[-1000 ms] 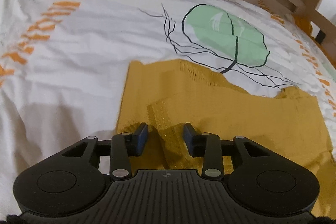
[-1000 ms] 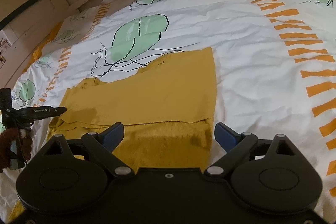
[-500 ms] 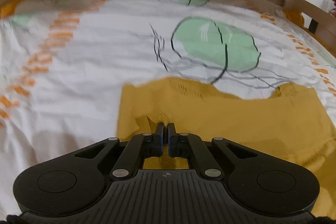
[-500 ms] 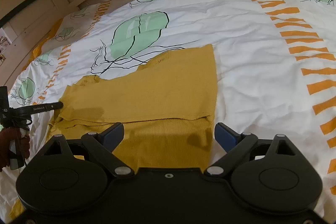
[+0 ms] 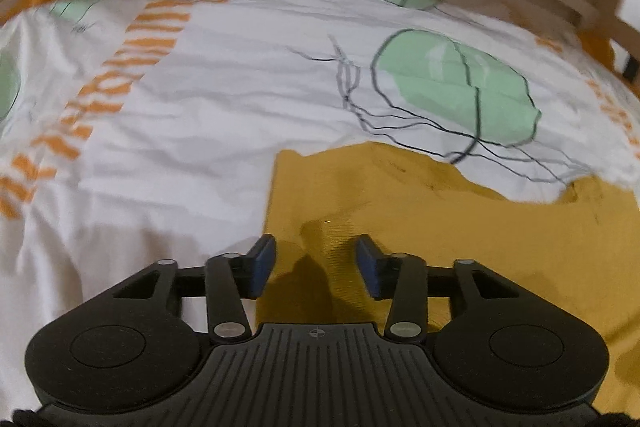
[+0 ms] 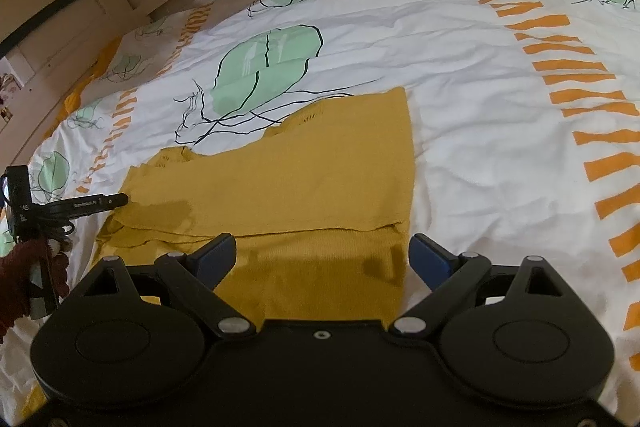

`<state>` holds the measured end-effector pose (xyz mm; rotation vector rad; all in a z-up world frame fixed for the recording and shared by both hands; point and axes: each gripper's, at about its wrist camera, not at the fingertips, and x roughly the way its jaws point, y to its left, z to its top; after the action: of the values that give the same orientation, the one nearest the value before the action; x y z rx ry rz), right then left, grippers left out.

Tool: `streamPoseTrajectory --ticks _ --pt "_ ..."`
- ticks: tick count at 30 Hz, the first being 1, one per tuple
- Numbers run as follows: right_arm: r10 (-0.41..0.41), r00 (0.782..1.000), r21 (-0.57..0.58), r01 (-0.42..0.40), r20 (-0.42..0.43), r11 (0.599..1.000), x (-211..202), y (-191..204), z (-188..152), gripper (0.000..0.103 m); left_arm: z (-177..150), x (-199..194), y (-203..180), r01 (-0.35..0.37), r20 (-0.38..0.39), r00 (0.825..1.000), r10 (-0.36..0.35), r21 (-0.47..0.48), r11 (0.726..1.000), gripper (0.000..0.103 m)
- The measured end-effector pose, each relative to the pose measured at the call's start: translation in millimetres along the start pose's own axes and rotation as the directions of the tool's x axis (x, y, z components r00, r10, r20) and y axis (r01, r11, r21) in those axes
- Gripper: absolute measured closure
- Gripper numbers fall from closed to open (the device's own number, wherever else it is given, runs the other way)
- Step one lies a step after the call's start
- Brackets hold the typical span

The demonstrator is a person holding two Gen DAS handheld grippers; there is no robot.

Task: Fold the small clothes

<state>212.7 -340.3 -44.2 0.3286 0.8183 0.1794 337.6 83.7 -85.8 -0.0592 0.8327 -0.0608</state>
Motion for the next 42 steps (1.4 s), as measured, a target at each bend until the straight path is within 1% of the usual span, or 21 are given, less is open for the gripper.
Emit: streamPoseTrajectory --ticks 3,8,10,19,21,24,25,26,27,28,30,31,32,34,35,36,37,38,40,41,42 --pt "0.002 1.0 -0.003 -0.002 -0.001 1.0 0.3 1.2 0.3 0.009 -4.8 -4.9 1.7 -0.003 0.002 1.0 0.003 -0.013 1.0 0.06" --pt "0.004 1.0 -0.009 -0.004 -0.011 1.0 2.1 2.3 -0.7 0.009 -19.8 -7.9 -12.4 0.022 -0.039 0.999 -0.019 0.086 0.996 0.059" --pt "0.004 1.0 -0.01 -0.004 -0.014 1.0 2.9 2.2 -0.8 0.009 -23.0 -11.0 -16.4 0.029 -0.035 0.999 -0.025 0.116 0.993 0.059" --pt "0.002 1.0 -0.016 -0.003 -0.023 1.0 5.1 3.4 -2.2 0.009 -14.2 -2.8 -28.6 0.047 -0.043 0.998 -0.04 0.167 0.985 0.059" --pt "0.003 1.0 -0.016 -0.003 -0.024 1.0 5.3 3.6 -2.4 0.009 -10.7 3.5 -29.8 0.065 -0.063 0.996 -0.056 0.158 0.985 0.059" --pt "0.003 1.0 -0.015 -0.003 -0.024 1.0 5.4 3.8 -2.4 0.009 -5.8 9.3 -27.7 0.096 -0.072 0.994 -0.088 0.114 0.989 0.059" --pt "0.003 1.0 -0.016 -0.003 -0.024 1.0 5.4 3.7 -2.4 0.009 -4.4 9.7 -26.6 0.104 -0.07 0.993 -0.097 0.099 0.99 0.061" --pt "0.003 1.0 -0.016 -0.004 -0.024 1.0 5.5 3.8 -2.5 0.009 -3.6 9.2 -26.0 0.112 -0.065 0.992 -0.106 0.09 0.99 0.078" --pt "0.003 1.0 -0.016 -0.003 -0.024 1.0 5.5 3.7 -2.4 0.009 -3.6 7.2 -27.2 0.117 -0.057 0.992 -0.112 0.095 0.989 0.09" --pt "0.003 1.0 -0.016 -0.004 -0.024 1.0 5.5 3.7 -2.3 0.009 -4.0 3.2 -31.3 0.112 -0.042 0.993 -0.108 0.117 0.987 0.096" --pt "0.003 1.0 -0.015 -0.004 -0.025 1.0 5.6 3.8 -2.3 0.009 -7.4 -10.2 -44.8 0.07 0.026 0.997 -0.077 0.218 0.973 0.096" --pt "0.003 1.0 -0.015 -0.004 -0.024 1.0 5.6 3.8 -2.3 0.009 -10.2 -18.9 -53.7 0.044 0.073 0.995 -0.068 0.289 0.956 0.096" --pt "0.003 1.0 -0.015 -0.003 -0.024 1.0 5.7 3.8 -2.3 0.009 -13.8 -28.2 -63.0 0.014 0.121 0.991 -0.062 0.363 0.932 0.096" --pt "0.003 1.0 -0.016 -0.003 -0.025 1.0 5.7 3.7 -2.2 0.009 -17.2 -39.0 -73.7 -0.035 0.187 0.981 -0.056 0.451 0.892 0.095" --pt "0.002 1.0 -0.016 -0.003 -0.025 1.0 5.9 3.8 -2.7 0.009 -17.1 -39.8 -75.6 -0.054 0.198 0.979 -0.046 0.469 0.881 0.093" --pt "0.002 1.0 -0.016 -0.003 -0.026 1.0 6.0 3.9 -2.9 0.009 -14.8 -35.4 -75.6 -0.064 0.187 0.982 -0.03 0.474 0.878 0.091" --pt "0.003 1.0 -0.016 -0.003 -0.027 1.0 5.9 4.0 -2.9 0.009 -11.4 -27.9 -72.7 -0.077 0.159 0.987 0.003 0.461 0.884 0.081" --pt "0.003 1.0 -0.017 -0.004 -0.027 1.0 6.1 4.8 -3.5 0.009 -7.5 -18.0 -67.4 -0.107 0.123 0.991 0.059 0.428 0.898 0.067" --pt "0.004 1.0 -0.018 -0.004 -0.027 1.0 5.7 5.8 -4.5 0.009 -0.2 -3.0 -51.3 -0.147 0.069 0.989 0.132 0.327 0.934 0.065" --pt "0.004 1.0 -0.018 -0.004 -0.026 1.0 5.7 5.9 -5.0 0.009 2.1 0.5 -42.4 -0.155 0.054 0.988 0.146 0.267 0.951 0.065" --pt "0.004 1.0 -0.016 -0.005 -0.025 1.0 5.1 5.9 -5.4 0.009 3.1 1.6 -36.1 -0.159 0.048 0.987 0.152 0.223 0.962 0.065"
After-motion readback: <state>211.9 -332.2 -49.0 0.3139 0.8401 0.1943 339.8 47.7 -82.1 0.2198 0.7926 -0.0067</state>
